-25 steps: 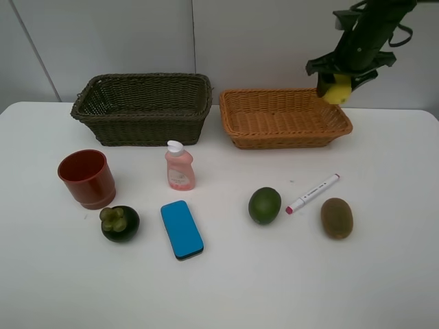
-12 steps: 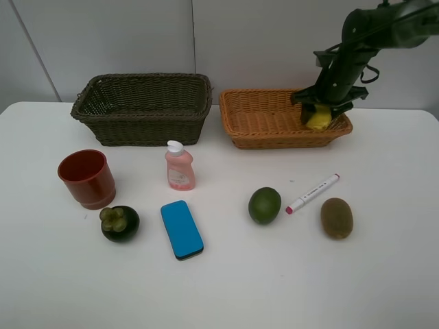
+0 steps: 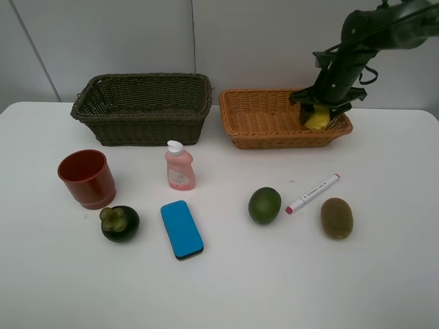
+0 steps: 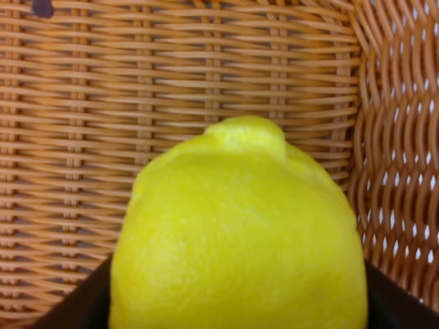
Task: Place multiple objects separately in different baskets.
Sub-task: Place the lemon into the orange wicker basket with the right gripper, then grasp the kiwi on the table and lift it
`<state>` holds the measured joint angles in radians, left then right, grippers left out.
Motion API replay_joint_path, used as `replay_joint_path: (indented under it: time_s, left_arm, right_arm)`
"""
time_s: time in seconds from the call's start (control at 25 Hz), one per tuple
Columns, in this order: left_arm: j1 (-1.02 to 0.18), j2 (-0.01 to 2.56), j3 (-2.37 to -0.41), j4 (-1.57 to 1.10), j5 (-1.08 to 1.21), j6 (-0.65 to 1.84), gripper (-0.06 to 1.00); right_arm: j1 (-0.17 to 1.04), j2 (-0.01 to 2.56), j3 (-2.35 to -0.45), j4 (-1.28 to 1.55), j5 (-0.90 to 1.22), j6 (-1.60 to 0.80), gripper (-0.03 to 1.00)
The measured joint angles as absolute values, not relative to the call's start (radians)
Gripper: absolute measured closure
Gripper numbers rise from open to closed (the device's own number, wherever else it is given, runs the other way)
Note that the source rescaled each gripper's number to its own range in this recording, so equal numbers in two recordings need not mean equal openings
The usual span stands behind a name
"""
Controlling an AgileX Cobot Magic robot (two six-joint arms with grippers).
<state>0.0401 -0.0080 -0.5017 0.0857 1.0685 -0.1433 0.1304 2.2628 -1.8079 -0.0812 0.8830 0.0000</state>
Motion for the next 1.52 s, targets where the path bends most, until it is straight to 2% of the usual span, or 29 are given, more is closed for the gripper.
replay_joint_path:
  time_s: [0.12,0.16,0.24,0.28,0.4,0.92,1.32,1.52]
  left_arm:
    - [0.040,-0.008,-0.502,0.086,1.068,-0.143,-0.05]
    - [0.040,-0.008,-0.502,0.086,1.068,-0.143,-0.05]
    - [0.040,-0.008,-0.502,0.086,1.068,-0.143,-0.05]
    - [0.040,-0.008,-0.502,0.086,1.068,-0.143,-0.05]
    - [0.040,-0.008,-0.502,0.086,1.068,-0.143,-0.05]
    - [0.040,-0.008,-0.502,0.086,1.068,-0.143,-0.05]
    - [0.040,-0.008,-0.502,0.086,1.068,-0.143,-0.05]
    - [0.040,-0.008,-0.502,0.086,1.068,-0.143,-0.05]
  right_arm:
    - [0.130,2.263,-1.808,-0.081,0.880,0.000,0.41]
    - [0.130,2.263,-1.808,-0.082,0.880,0.000,0.37]
    - [0.130,2.263,-1.808,-0.086,0.880,0.000,0.16]
    - [0.130,2.263,-1.808,-0.084,0.878,0.000,0.08]
    - [0.130,2.263,-1.808,-0.084,0.877,0.000,0.00]
    - [0.130,2.200,-1.808,-0.084,0.910,0.000,-0.03]
    - [0.169,2.037,-1.808,-0.082,1.190,0.000,-0.03]
    - [0.189,1.939,-1.776,-0.076,1.209,0.029,-0.03]
